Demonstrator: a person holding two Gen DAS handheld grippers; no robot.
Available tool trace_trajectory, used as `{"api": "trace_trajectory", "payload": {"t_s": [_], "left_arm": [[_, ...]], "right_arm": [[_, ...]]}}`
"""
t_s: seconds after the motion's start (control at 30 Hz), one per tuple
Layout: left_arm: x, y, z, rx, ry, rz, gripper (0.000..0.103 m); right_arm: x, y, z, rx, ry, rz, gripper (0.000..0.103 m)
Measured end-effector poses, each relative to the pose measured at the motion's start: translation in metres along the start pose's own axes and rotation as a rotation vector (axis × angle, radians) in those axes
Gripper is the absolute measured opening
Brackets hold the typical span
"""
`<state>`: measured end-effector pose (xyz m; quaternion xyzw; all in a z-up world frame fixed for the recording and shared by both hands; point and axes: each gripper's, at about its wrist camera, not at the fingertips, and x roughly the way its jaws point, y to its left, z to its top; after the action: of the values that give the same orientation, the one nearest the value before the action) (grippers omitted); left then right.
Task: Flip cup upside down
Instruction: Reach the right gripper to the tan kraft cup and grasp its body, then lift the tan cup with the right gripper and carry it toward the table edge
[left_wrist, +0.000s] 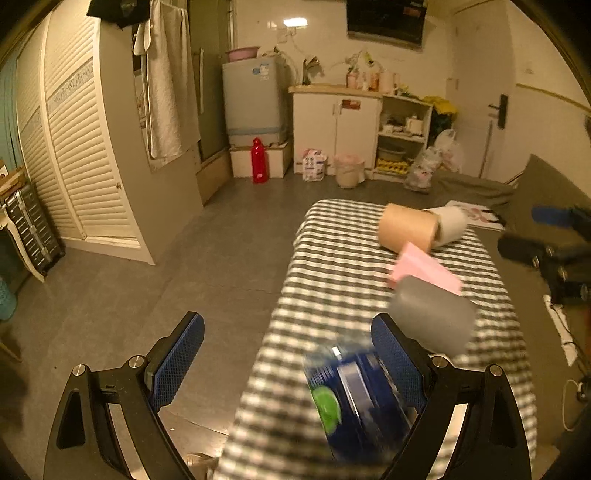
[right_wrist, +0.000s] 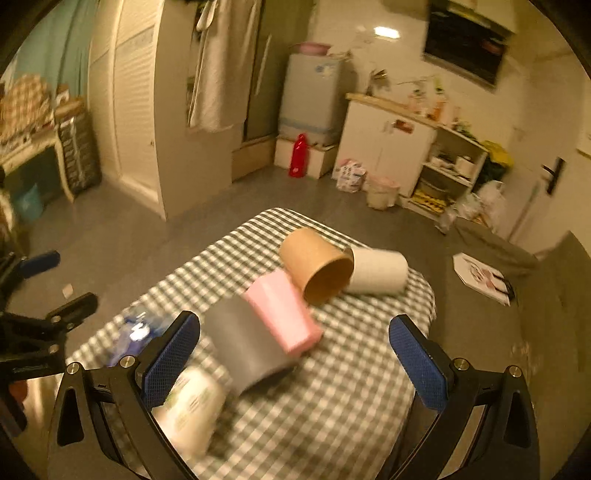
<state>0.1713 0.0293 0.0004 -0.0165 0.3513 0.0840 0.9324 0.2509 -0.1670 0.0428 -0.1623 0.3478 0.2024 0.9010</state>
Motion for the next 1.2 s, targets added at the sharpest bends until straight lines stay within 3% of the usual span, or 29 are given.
{"api": "trace_trajectory", "payload": {"t_s": [0.37, 0.57, 0.73, 0.9, 1.07, 1.2], "left_arm": [[0.092, 0.012, 0.026, -0.049, 0.087, 0.055, 0.095], [0.112, 0.017, 0.027, -0.054, 0.108, 0.053, 0.095], [0.116, 0.016, 0.024, -0.062, 0.125, 0.046, 0.095], [0.101, 0.021, 0.027, -0.059, 0.108, 0.055, 0.095], [0.065, 0.022, 0.038, -0.054, 0.051, 0.049, 0.095], [0.022, 0.019, 0.045, -0.054, -0.007, 0.020, 0.095]], "right_arm": [[0.168, -0.031, 0.060, -0.103, 0.240, 0.130, 0.103], [0.218, -0.037, 0.065, -0.129, 0.332, 0.132, 0.103], [0.239, -0.026, 0.060, -0.180, 0.409, 0.114, 0.089], [0.215, -0.027, 0.072, -0.156, 0.361, 0.096, 0.085], [0.141, -0.027, 0.102, -0.120, 0.257, 0.061, 0.085], [0.058, -0.024, 0.112, -0.081, 0.205, 0.029, 0.085]]}}
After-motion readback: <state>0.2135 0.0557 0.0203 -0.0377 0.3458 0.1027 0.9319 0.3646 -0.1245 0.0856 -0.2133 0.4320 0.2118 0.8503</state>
